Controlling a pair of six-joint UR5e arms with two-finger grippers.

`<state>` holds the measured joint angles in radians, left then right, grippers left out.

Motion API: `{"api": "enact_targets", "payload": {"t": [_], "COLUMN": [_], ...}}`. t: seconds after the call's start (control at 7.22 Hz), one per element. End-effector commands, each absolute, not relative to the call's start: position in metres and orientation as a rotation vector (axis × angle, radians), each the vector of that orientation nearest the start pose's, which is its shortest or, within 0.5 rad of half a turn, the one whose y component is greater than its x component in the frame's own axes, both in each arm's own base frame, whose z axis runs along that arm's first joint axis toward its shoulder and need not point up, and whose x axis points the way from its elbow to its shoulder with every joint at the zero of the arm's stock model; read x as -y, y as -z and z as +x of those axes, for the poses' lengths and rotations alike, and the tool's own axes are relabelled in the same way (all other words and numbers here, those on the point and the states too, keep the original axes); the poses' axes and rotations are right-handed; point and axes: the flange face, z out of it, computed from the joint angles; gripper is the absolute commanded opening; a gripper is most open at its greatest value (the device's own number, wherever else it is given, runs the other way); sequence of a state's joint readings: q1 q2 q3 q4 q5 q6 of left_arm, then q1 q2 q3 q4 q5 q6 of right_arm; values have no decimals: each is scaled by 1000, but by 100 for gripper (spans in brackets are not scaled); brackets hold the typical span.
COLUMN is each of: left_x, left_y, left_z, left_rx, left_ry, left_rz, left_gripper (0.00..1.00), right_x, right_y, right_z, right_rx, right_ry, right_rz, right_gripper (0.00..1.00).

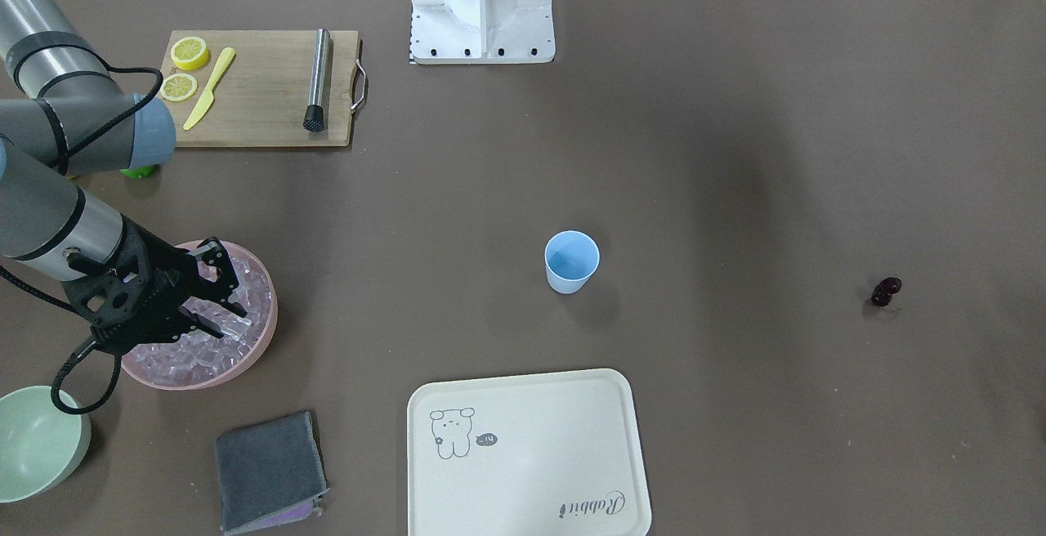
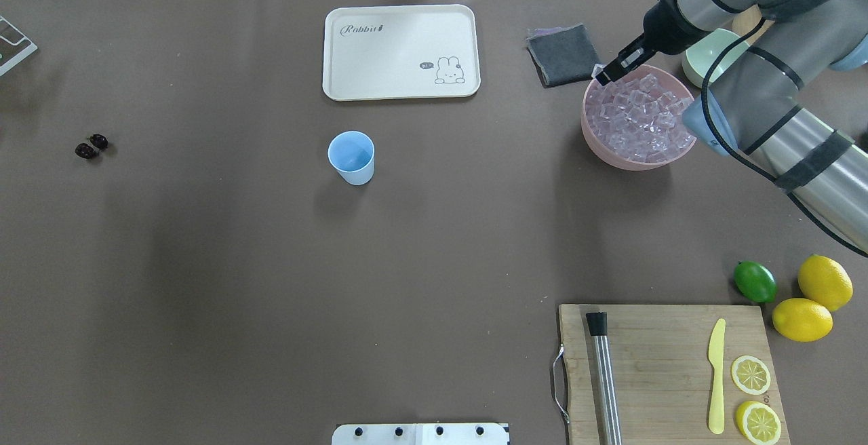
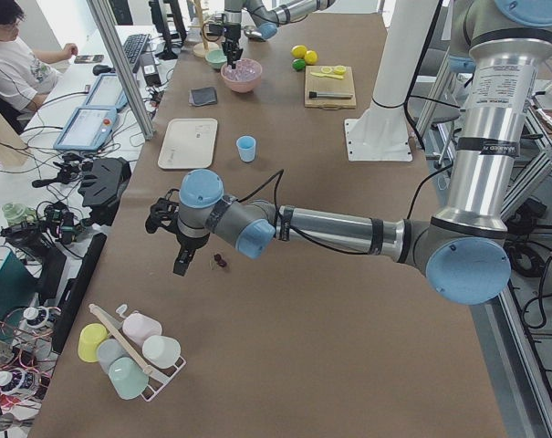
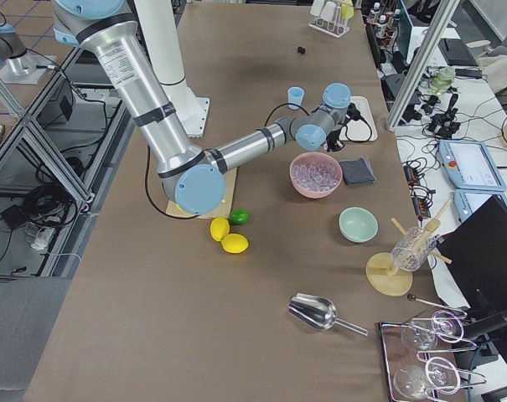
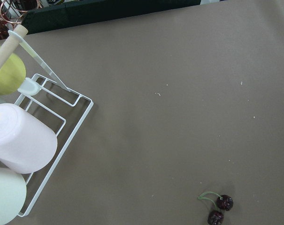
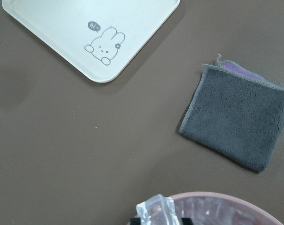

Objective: Put ice and cherries in cup
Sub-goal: 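Carry the ice cube with the right gripper to the light-blue cup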

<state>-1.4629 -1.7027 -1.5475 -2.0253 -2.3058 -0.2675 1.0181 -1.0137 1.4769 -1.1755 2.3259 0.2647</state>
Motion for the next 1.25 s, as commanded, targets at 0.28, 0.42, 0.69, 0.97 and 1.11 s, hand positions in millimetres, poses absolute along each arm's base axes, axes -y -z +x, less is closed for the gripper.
{"api": "enact_targets", "payload": {"t": [0.28, 0.42, 0.69, 0.97, 1.11], "left_x": [585, 590, 589, 589, 588], "left_y": [-544, -534, -535, -535, -533], "left_z": [17, 18, 21, 21, 22], "left_rx": [-809, -814, -815, -816, -817], "left_ry": [-94, -90, -90, -89, -92], "left_rz": [389, 400, 394, 393, 397], "left_gripper": [98, 98, 98, 98, 98], "right_x": [570, 543, 513, 498, 499], "right_y": [-106, -76, -34, -42, -46], "right_z": [-484, -538, -609, -637, -638], "right_rx": [997, 967, 938, 906, 902], "right_ry": [373, 312, 239, 232, 232], "right_rz": [404, 419, 424, 438, 437], "right_gripper": [0, 0, 0, 0, 0]}}
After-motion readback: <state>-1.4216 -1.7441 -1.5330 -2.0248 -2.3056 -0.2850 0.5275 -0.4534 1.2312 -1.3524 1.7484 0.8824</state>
